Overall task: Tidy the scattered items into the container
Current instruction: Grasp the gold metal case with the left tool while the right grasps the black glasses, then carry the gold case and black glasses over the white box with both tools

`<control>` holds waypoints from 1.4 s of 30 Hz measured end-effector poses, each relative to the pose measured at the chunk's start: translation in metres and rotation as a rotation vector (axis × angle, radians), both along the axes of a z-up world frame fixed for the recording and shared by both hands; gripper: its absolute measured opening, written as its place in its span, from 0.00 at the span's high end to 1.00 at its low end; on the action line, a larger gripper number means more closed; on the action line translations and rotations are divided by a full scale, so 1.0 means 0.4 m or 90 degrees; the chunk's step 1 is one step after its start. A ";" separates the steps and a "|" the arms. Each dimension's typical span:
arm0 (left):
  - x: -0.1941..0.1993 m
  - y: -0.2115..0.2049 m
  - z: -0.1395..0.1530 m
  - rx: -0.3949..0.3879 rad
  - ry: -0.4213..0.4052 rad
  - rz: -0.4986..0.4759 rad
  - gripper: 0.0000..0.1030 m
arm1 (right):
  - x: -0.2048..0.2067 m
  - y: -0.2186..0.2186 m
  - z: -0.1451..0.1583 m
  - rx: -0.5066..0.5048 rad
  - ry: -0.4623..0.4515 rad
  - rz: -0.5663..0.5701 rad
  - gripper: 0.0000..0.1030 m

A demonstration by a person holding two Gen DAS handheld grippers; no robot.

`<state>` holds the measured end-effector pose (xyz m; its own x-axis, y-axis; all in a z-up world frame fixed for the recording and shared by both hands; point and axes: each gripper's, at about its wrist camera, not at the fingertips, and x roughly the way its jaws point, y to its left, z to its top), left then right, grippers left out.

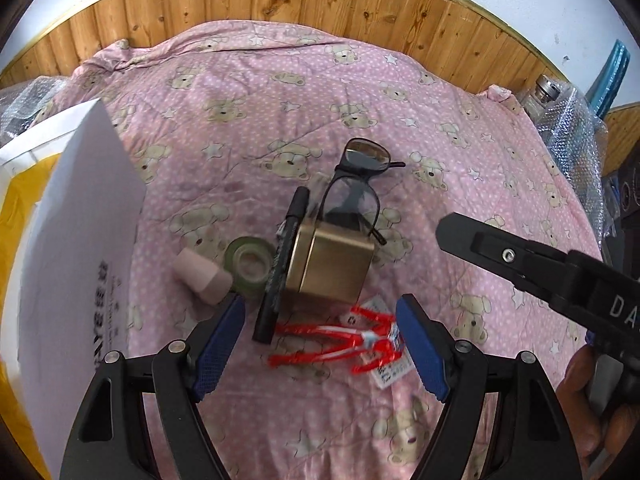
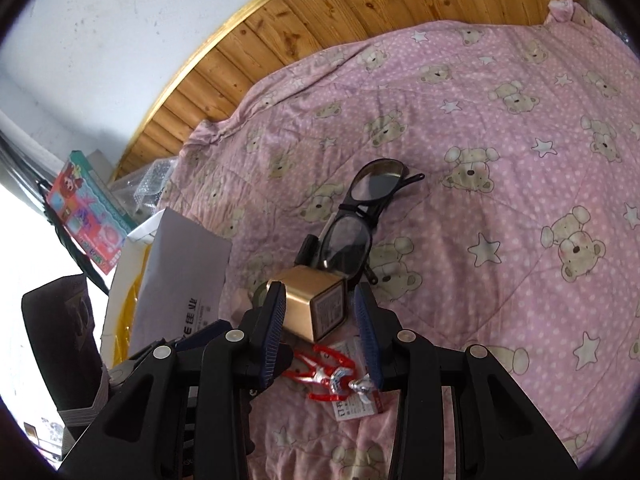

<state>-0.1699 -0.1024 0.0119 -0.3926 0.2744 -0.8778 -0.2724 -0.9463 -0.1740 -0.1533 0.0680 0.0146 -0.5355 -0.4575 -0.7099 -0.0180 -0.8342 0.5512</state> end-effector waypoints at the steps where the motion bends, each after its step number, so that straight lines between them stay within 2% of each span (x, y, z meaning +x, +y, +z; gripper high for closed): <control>1: -0.011 0.006 -0.007 0.002 -0.002 -0.003 0.24 | -0.012 0.003 -0.008 -0.001 -0.004 0.000 0.63; 6: -0.056 0.025 -0.049 0.010 -0.009 -0.012 0.24 | -0.067 0.021 -0.056 -0.003 -0.027 -0.002 0.63; 11: -0.097 0.012 -0.093 0.057 -0.028 -0.001 0.24 | -0.120 0.023 -0.107 -0.003 -0.048 0.001 0.62; 15: -0.112 -0.003 -0.092 0.097 -0.013 0.001 0.35 | -0.160 0.016 -0.141 -0.006 -0.058 0.011 0.62; 16: -0.114 -0.003 -0.089 0.101 -0.010 -0.002 0.45 | -0.170 0.013 -0.148 -0.007 -0.060 0.014 0.62; 17: -0.117 -0.001 -0.087 0.107 -0.012 -0.006 0.47 | -0.179 0.010 -0.155 -0.009 -0.062 0.017 0.62; 23: -0.122 0.009 -0.102 0.109 -0.023 -0.015 0.45 | -0.225 -0.019 -0.188 -0.006 -0.071 0.043 0.65; 24: -0.123 0.012 -0.107 0.105 -0.025 -0.018 0.45 | -0.229 -0.025 -0.189 -0.003 -0.067 0.047 0.72; 27: -0.121 0.016 -0.109 0.095 -0.013 -0.019 0.46 | -0.234 -0.037 -0.182 0.004 -0.052 0.054 0.78; 30: -0.119 0.004 -0.101 0.107 -0.011 -0.014 0.47 | -0.228 -0.035 -0.166 -0.006 -0.035 0.057 0.84; 37: -0.103 -0.012 -0.072 0.110 -0.003 -0.009 0.47 | -0.197 -0.040 -0.114 0.006 -0.011 0.057 0.95; 42: -0.077 -0.029 -0.040 0.109 0.004 -0.006 0.47 | -0.161 -0.045 -0.077 0.012 0.002 0.058 0.95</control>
<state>-0.2006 -0.1141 -0.0042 -0.3940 0.4242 -0.8154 -0.2827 -0.9001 -0.3316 -0.2176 0.0499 -0.0163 -0.4948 -0.4902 -0.7175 0.0594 -0.8428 0.5349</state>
